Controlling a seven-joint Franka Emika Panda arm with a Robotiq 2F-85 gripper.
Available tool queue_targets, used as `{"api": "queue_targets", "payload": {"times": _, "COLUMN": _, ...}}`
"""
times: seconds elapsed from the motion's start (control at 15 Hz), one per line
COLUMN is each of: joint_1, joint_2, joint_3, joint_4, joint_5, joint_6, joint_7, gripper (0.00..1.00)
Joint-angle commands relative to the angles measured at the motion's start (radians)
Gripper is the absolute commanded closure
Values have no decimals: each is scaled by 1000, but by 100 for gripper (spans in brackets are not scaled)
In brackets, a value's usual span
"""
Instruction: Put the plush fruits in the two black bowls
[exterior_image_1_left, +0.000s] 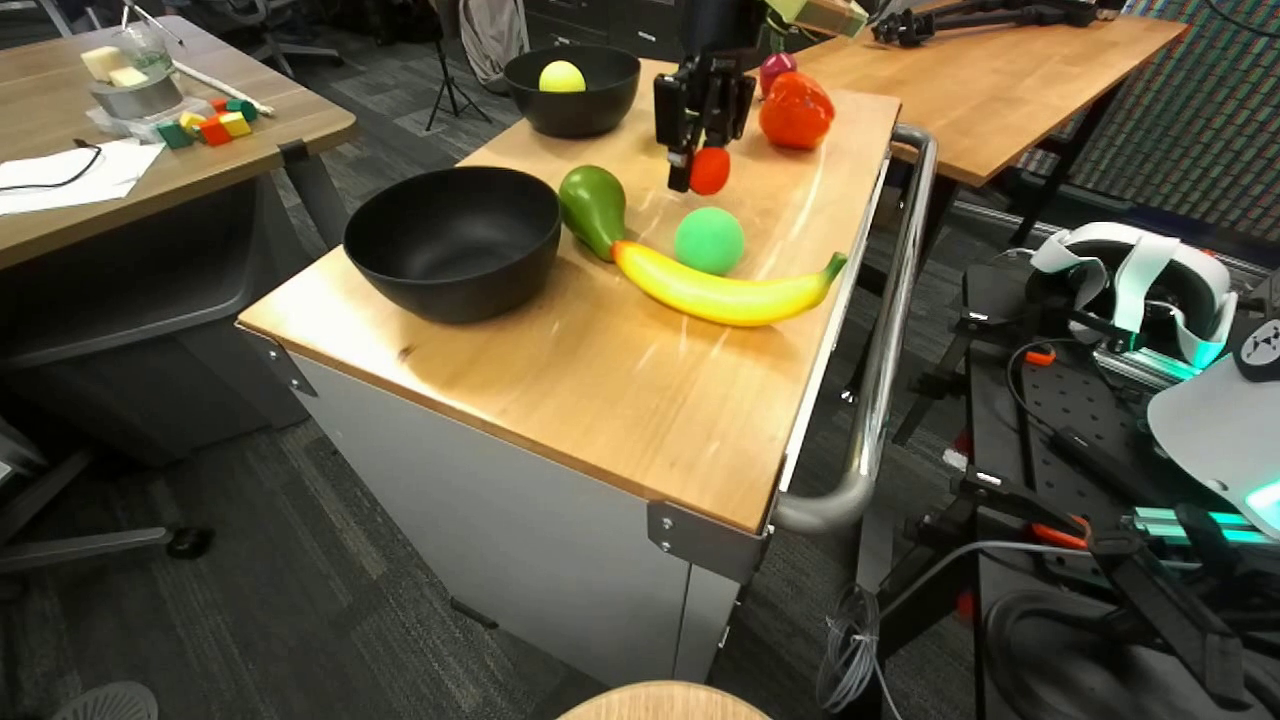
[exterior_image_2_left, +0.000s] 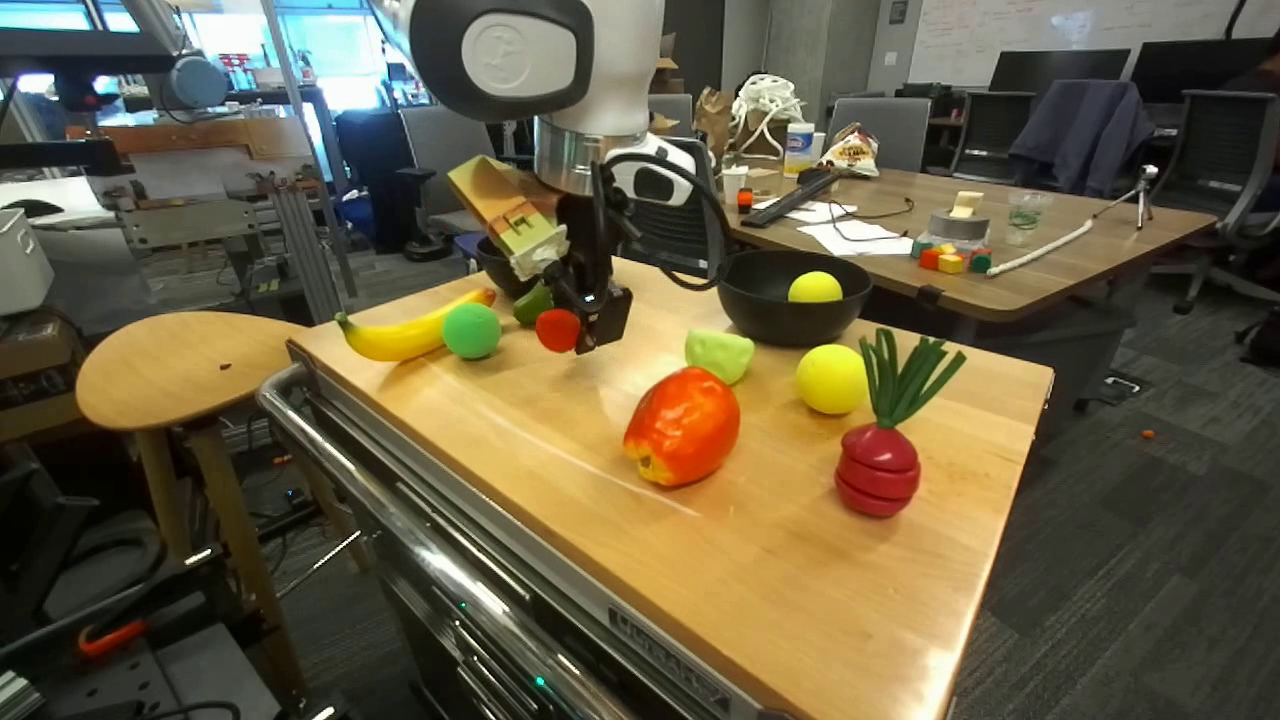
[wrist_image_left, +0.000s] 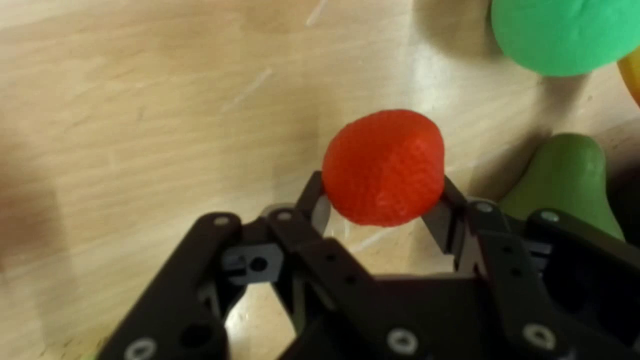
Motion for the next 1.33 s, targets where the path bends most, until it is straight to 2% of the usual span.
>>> {"api": "queue_targets", "payload": {"times": 0.0, "joint_1": -42, "joint_2": -49, "joint_3": -4, "joint_4": 83, "joint_5": 104, "joint_6": 4, "joint_7": -65, "gripper": 77}}
{"api": "queue_targets", "payload": {"times": 0.13, "joint_1": -69, "joint_2": -55, "joint_3": -20, "joint_4": 153, "joint_5": 182, "joint_6": -17, "joint_7": -72, "gripper": 77}}
{"api": "queue_targets", "payload": {"times": 0.33, "joint_1": -96, "joint_2": 10, "joint_3": -40, "joint_4": 269, "joint_5": 322, "joint_6": 42, "joint_7": -95, "gripper": 77}}
{"api": "queue_targets", "payload": {"times": 0.67, "joint_1": -106, "joint_2": 180, "joint_3": -7, "joint_4": 393, "joint_5": 561, "joint_6": 325, "joint_7": -191, "gripper": 77}}
{"api": "queue_targets", "payload": {"times": 0.8, "joint_1": -100, "joint_2": 252, "joint_3": 12, "joint_4": 435, "joint_5": 607, "joint_6": 420, "joint_7": -229, "gripper": 77}}
{"api": "queue_targets", "payload": {"times": 0.93, "joint_1": -95, "joint_2": 306, "joint_3": 24, "joint_4": 465, "joint_5": 600, "joint_6": 477, "joint_7": -230, "gripper": 77}}
{"api": "queue_targets", "payload": {"times": 1.07, "joint_1": -93, "joint_2": 335, "joint_3": 27, "joint_4": 483, "joint_5": 575, "joint_6": 493, "joint_7": -212, "gripper": 27}}
{"api": "queue_targets", "payload": {"times": 1.2, "joint_1": -84, "joint_2": 324, "joint_3": 9, "joint_4": 474, "joint_5": 542, "joint_6": 462, "joint_7": -182, "gripper": 23}}
{"api": "queue_targets", "payload": {"times": 1.27, "joint_1": -76, "joint_2": 304, "joint_3": -7, "joint_4": 456, "joint_5": 513, "joint_6": 436, "joint_7": -164, "gripper": 14}}
